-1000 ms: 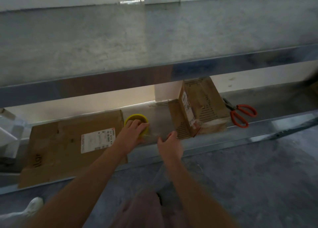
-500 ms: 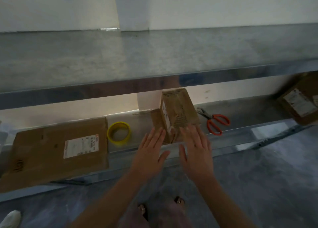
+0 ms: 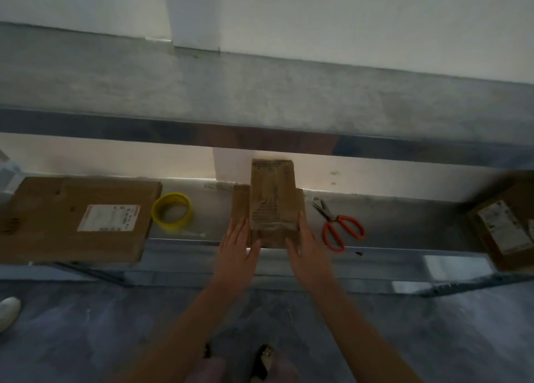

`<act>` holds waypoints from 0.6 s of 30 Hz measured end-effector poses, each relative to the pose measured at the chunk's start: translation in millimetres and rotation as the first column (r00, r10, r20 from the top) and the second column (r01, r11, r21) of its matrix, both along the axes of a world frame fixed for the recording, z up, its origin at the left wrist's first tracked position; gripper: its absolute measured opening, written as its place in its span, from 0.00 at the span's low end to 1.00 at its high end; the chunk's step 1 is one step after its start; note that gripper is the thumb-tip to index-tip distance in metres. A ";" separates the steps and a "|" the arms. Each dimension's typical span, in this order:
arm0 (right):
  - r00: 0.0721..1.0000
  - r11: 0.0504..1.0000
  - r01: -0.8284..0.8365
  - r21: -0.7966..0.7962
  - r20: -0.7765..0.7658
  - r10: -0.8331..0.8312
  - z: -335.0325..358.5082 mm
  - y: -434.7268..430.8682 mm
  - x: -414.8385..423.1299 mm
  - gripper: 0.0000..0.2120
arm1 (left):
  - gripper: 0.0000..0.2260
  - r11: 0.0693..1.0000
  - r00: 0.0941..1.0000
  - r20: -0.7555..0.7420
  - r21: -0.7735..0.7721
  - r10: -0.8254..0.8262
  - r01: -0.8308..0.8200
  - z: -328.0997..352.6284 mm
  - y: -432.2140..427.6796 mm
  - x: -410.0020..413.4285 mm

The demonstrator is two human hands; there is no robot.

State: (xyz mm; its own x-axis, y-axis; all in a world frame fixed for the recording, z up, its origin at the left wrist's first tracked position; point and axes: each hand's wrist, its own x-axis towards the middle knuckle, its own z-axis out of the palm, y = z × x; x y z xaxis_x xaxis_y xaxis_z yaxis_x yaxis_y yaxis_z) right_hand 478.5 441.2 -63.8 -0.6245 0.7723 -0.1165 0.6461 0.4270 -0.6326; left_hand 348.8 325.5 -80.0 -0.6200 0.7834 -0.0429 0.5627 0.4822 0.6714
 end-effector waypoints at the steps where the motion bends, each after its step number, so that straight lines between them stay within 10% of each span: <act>1: 0.999 0.998 0.000 -0.068 -0.041 -0.003 -0.5 -2.5 -0.9 0.35 | 0.28 1.000 1.000 0.003 -0.010 -0.003 0.003 0.0 2.3 5.8; 12: 0.931 0.934 -0.106 -0.341 -0.363 -0.027 4.0 32.1 2.8 0.30 | 0.26 0.958 0.953 0.302 0.276 -0.015 -0.072 26.3 12.6 -12.8; 18: 0.962 0.999 0.054 -0.009 -0.267 -0.054 -11.1 22.7 -12.2 0.22 | 0.15 0.965 0.993 -0.053 0.244 0.110 -0.094 15.2 31.0 -21.1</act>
